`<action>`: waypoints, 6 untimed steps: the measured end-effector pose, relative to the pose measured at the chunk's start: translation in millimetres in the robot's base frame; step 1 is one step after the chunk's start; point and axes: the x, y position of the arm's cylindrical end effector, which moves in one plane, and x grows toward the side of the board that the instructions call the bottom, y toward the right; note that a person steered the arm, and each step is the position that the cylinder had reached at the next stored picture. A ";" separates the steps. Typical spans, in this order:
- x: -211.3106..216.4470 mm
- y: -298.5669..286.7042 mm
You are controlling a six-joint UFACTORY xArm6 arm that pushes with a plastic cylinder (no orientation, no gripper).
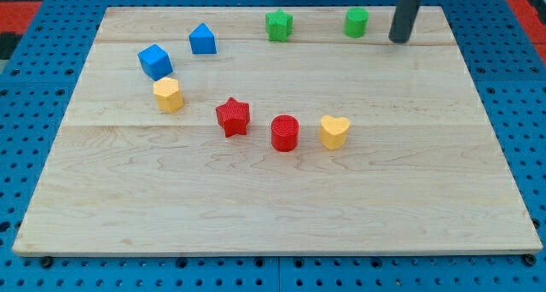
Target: Form a triangle with blue blocks and hexagon
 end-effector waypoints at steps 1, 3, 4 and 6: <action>27.6 -72.4; 21.1 -211.4; 18.3 -271.9; -12.2 -299.7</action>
